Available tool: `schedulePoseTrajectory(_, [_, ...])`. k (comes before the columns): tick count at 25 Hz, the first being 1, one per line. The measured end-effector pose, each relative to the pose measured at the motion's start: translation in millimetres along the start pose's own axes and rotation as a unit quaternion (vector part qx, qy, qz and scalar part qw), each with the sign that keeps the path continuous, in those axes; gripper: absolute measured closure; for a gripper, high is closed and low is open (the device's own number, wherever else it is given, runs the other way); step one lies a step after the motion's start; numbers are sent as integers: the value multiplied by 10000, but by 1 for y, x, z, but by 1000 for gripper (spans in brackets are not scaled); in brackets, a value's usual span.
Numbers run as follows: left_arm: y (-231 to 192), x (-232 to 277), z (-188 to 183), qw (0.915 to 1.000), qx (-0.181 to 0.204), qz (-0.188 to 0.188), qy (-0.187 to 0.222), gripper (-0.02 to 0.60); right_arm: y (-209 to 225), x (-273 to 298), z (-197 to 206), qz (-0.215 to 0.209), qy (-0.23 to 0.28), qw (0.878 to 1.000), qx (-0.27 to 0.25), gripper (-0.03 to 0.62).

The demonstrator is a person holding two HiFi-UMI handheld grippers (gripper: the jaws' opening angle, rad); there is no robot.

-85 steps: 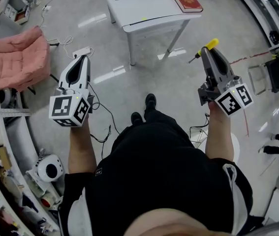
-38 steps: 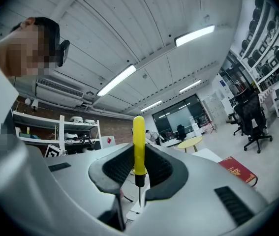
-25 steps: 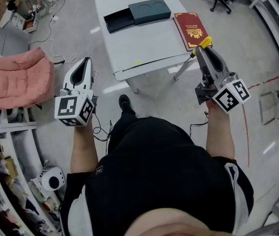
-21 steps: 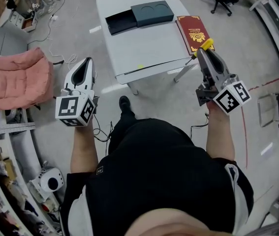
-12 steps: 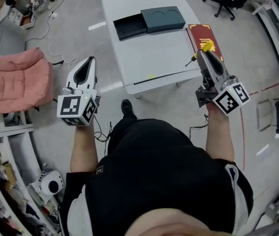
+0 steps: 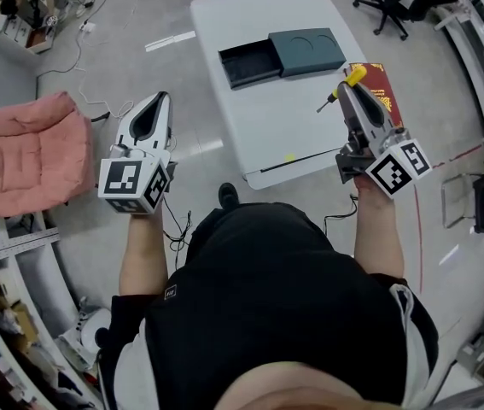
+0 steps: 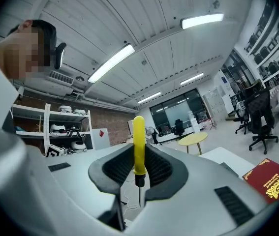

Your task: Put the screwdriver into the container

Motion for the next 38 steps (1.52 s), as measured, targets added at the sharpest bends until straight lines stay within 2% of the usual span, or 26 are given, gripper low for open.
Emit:
schedulePoseTrajectory(8, [-40,30,12,9997,-161,190,-15,561,1,45,17,156,-227,9996,-57,514])
schedulePoseTrajectory(17, [-40,74,23,9993,-220,158,-260,561,45,79,26,100,-497,9987,52,514])
schedulePoseTrajectory(29, [-45,113,52,9977,-331,-137,-568,561,99,130,65,-207,-1117,9932,261,514])
schedulePoseTrajectory(38, [-67,116,81,9943,-558,-487,-760,561,111,175,106,-439,-1790,9828,156,514])
Point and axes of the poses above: the fingertips, and each gripper's own axes: x forward along the fingers, y to its right, z out of its underside, the point moved 2 cm from there along -x, backward along the fingers, and after that the axes turned 7 degrees about y, right-handed, at the moved point
